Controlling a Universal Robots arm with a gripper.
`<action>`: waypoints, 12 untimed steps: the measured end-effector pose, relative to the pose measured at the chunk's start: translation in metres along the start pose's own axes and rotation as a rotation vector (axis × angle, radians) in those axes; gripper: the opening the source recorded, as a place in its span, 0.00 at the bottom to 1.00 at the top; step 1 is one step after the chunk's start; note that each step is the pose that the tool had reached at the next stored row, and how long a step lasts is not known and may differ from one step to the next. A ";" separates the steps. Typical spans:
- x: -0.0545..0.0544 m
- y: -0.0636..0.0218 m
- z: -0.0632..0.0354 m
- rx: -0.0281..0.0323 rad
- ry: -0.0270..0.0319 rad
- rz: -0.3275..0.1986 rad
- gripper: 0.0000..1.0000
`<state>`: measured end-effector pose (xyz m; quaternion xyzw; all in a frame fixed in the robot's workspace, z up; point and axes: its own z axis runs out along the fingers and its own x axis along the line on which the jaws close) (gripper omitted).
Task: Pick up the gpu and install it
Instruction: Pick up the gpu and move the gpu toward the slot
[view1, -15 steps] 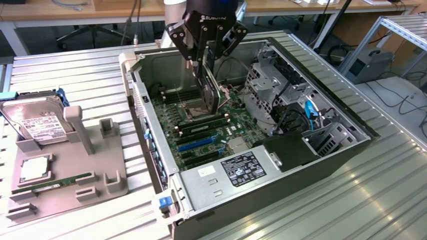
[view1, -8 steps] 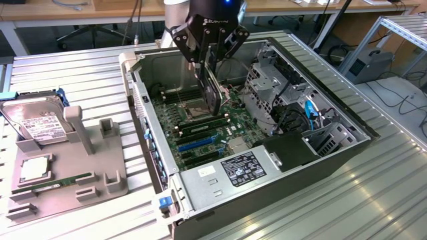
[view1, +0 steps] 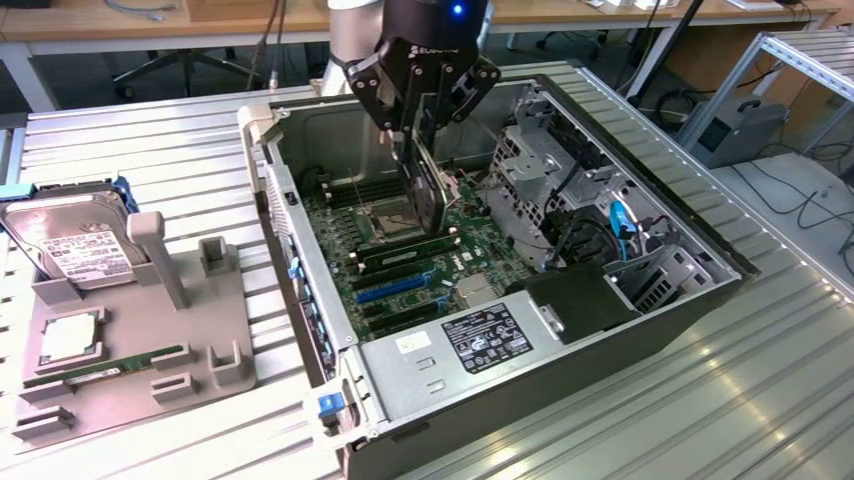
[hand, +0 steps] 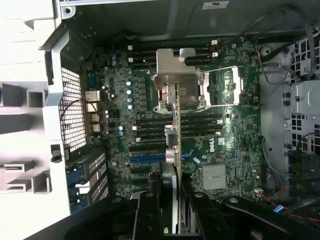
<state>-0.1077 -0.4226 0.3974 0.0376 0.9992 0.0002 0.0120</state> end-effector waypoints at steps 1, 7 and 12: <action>0.000 0.0000 0.0010 0.0000 0.0000 0.000 0.27; -0.002 0.0002 0.0055 0.0000 0.0000 0.000 0.27; -0.004 0.0006 0.0092 0.0000 0.0000 0.000 0.27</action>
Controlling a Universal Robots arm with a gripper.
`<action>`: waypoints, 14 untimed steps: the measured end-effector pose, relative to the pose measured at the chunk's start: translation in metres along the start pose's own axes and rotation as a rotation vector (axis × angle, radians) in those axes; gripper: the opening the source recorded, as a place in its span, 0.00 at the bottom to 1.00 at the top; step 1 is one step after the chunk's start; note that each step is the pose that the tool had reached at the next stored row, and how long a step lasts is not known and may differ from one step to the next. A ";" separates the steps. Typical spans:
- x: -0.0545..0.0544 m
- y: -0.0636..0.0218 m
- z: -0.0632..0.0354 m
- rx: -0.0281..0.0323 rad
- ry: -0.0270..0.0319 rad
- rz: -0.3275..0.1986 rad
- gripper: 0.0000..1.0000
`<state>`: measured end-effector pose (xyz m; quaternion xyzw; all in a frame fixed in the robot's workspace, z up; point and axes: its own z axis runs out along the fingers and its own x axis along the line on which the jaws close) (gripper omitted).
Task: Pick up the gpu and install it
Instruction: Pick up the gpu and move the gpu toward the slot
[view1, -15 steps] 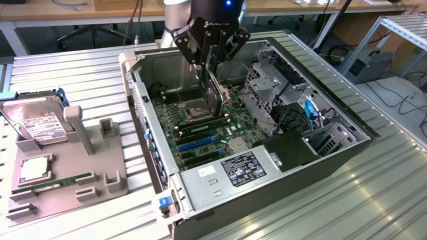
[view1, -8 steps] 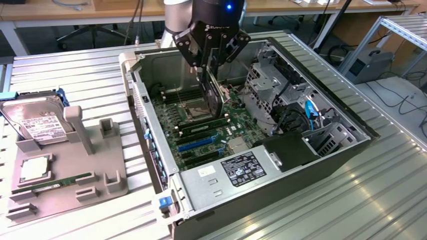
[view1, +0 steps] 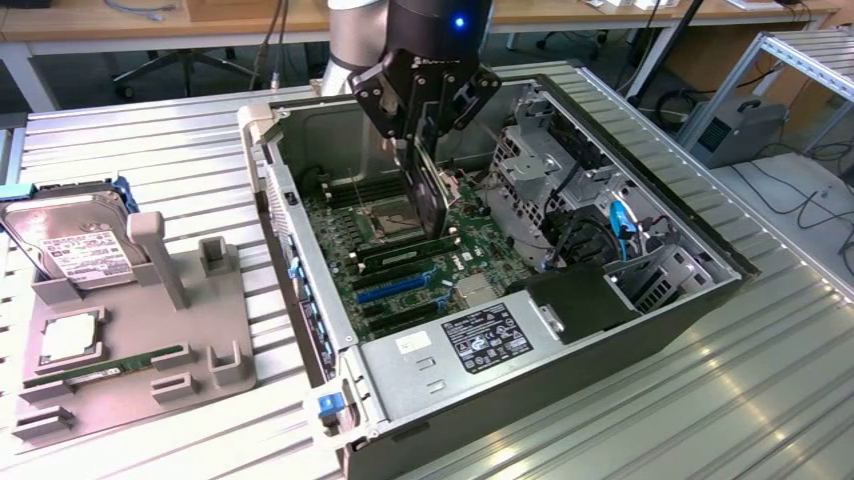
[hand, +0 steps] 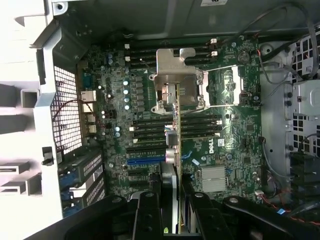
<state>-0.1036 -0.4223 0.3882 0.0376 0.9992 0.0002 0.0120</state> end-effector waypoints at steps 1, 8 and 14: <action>0.000 0.0001 0.0008 0.0000 0.0000 0.000 0.27; -0.005 0.0015 0.0067 0.0000 0.0000 0.000 0.27; -0.012 0.0026 0.0093 0.0001 0.0000 0.000 0.27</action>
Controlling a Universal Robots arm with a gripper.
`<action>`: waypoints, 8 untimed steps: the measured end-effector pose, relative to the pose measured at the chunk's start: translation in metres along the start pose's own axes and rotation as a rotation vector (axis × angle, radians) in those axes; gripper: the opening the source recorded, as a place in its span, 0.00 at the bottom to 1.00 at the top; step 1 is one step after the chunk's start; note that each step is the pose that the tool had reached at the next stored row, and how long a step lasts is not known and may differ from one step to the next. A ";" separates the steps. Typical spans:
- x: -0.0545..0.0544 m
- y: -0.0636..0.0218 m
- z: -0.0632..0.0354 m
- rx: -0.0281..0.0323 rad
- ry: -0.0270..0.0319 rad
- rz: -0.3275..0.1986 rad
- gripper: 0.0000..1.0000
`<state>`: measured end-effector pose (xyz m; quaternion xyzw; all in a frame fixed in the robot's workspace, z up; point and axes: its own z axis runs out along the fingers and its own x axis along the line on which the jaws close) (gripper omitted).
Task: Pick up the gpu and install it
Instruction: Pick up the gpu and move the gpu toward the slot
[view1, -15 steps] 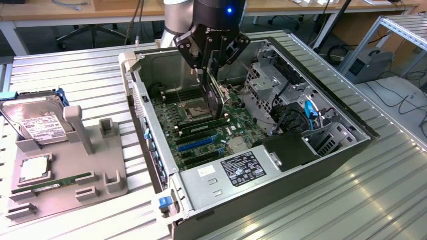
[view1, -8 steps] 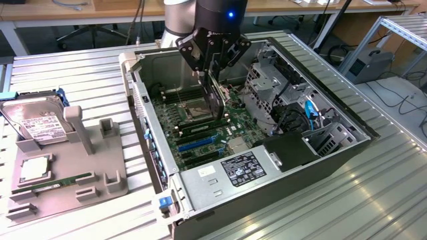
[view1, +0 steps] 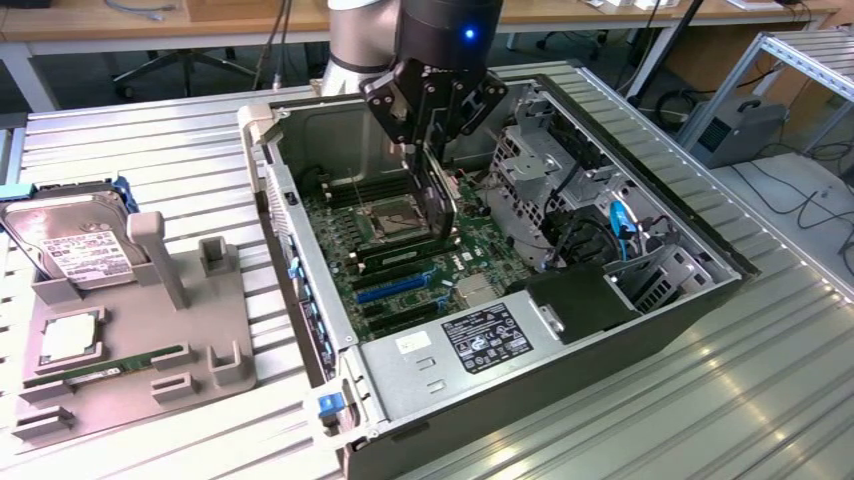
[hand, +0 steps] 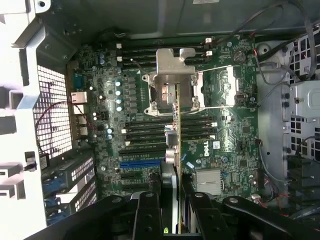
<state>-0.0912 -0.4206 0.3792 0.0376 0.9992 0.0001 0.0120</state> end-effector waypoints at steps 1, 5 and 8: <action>-0.001 0.0002 0.0004 -0.0001 0.0000 0.000 0.27; -0.006 0.0010 0.0020 0.0000 -0.0001 0.000 0.27; -0.009 0.0015 0.0031 0.0000 0.0000 0.000 0.27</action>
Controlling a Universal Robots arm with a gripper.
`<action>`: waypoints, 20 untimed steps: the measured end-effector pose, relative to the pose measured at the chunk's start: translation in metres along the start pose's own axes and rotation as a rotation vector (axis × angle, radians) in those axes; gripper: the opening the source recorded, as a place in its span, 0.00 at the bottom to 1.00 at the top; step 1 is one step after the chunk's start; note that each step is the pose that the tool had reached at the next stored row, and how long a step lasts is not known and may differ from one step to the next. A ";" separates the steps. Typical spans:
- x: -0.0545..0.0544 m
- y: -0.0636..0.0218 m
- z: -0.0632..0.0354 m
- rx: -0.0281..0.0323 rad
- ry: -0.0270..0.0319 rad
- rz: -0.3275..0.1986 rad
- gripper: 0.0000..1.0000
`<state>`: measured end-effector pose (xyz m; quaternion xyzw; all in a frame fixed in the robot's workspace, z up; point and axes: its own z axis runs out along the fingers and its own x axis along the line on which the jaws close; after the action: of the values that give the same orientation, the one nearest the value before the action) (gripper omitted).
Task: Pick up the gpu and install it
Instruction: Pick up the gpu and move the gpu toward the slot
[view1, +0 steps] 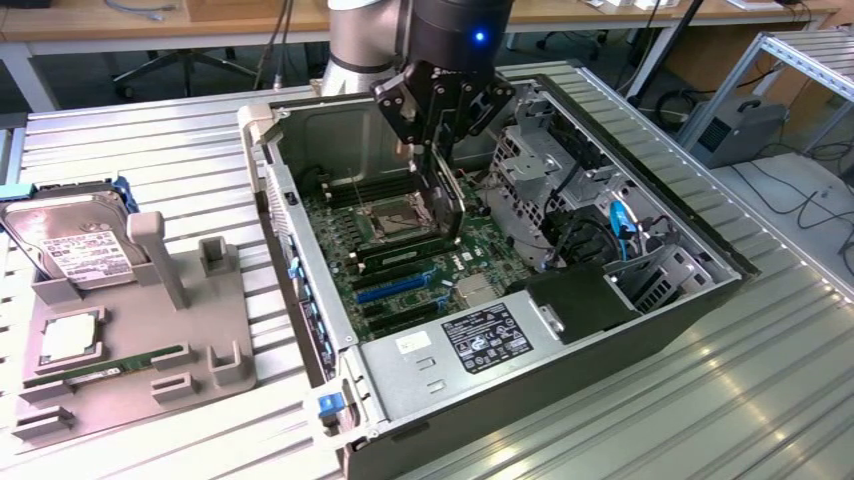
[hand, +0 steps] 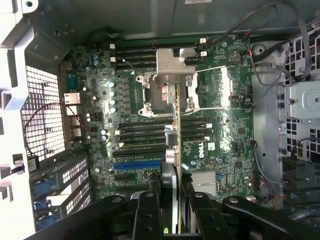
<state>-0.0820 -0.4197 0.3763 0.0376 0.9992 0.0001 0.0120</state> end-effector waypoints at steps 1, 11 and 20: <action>-0.001 0.0002 0.0004 0.0000 0.0000 0.000 0.27; -0.011 0.0017 0.0041 0.0006 0.0000 0.000 0.27; -0.021 0.0032 0.0087 0.0018 -0.0001 0.000 0.27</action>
<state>-0.0603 -0.4181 0.3681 0.0376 0.9992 -0.0008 0.0120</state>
